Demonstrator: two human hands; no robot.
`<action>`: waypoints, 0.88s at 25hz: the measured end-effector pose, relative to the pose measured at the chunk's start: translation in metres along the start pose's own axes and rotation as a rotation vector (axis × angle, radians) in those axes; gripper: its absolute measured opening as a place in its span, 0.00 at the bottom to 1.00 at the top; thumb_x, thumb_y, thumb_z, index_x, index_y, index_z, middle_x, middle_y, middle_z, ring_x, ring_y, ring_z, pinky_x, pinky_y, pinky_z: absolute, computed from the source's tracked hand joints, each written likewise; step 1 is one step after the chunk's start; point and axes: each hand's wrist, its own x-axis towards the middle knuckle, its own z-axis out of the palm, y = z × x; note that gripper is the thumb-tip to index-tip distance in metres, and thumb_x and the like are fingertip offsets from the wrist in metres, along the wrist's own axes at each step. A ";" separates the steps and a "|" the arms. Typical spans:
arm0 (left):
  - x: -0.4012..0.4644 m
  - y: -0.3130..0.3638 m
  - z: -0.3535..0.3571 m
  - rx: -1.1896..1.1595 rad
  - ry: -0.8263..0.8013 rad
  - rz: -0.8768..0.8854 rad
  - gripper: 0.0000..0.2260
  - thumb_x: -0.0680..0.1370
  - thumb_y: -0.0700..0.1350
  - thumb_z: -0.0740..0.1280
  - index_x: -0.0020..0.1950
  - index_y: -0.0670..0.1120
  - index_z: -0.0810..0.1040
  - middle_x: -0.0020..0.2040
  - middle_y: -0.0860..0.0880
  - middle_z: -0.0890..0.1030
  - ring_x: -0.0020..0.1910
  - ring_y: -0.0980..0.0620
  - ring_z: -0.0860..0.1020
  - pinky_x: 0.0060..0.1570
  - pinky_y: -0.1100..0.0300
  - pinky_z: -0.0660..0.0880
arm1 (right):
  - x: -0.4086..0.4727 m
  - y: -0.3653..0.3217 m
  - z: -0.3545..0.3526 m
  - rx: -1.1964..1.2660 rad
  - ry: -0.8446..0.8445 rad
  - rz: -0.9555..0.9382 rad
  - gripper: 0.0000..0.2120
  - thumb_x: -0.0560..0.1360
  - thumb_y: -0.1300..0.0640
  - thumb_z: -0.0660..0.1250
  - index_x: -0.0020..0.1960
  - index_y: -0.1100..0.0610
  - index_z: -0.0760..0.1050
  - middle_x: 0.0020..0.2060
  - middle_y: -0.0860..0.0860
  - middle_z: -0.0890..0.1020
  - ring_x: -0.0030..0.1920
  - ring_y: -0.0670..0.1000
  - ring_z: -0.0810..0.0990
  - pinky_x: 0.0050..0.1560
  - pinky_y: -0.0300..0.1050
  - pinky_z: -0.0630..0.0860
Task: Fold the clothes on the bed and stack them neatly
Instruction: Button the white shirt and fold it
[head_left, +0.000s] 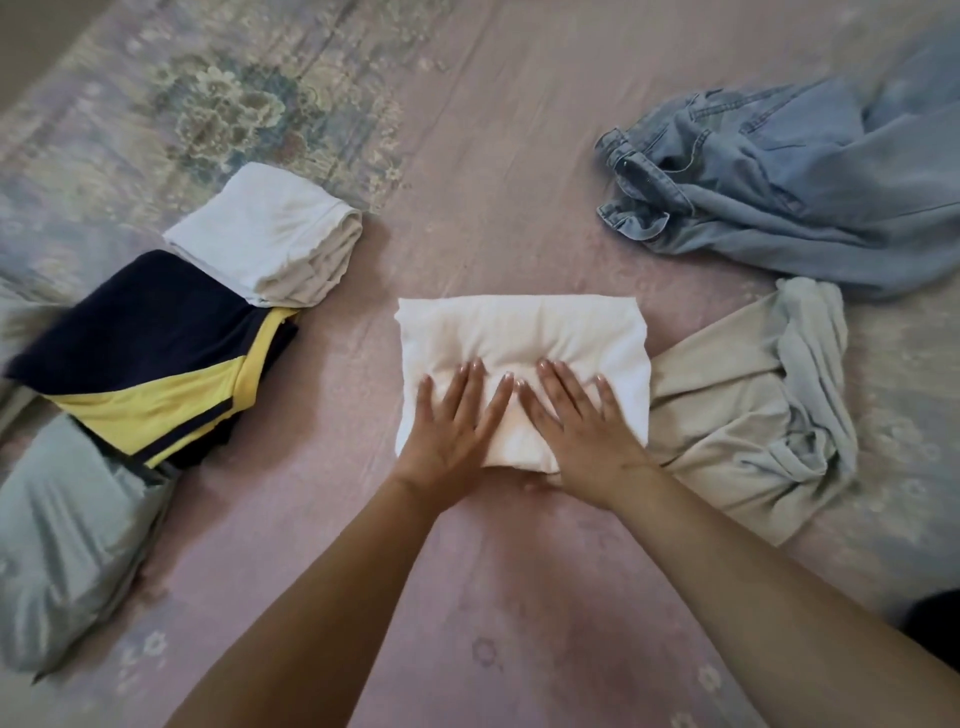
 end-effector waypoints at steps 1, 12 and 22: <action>0.003 0.003 -0.002 0.026 -0.011 -0.013 0.28 0.81 0.48 0.64 0.80 0.45 0.61 0.77 0.33 0.64 0.76 0.37 0.66 0.67 0.36 0.70 | 0.005 0.003 -0.001 0.050 -0.011 -0.005 0.39 0.81 0.52 0.65 0.83 0.54 0.45 0.82 0.57 0.43 0.82 0.56 0.40 0.79 0.65 0.43; -0.074 0.012 -0.064 0.023 0.007 0.033 0.30 0.69 0.38 0.76 0.70 0.47 0.75 0.66 0.38 0.78 0.64 0.39 0.79 0.50 0.52 0.81 | -0.059 -0.045 -0.024 -0.165 0.227 -0.119 0.21 0.71 0.62 0.71 0.64 0.59 0.79 0.59 0.63 0.82 0.59 0.62 0.83 0.57 0.50 0.82; -0.188 -0.082 -0.184 0.116 -0.019 0.146 0.36 0.56 0.46 0.84 0.62 0.53 0.79 0.56 0.44 0.83 0.54 0.46 0.84 0.45 0.56 0.81 | -0.108 -0.182 -0.138 0.194 -0.093 -0.060 0.47 0.70 0.73 0.72 0.81 0.63 0.51 0.78 0.69 0.55 0.78 0.70 0.57 0.77 0.60 0.61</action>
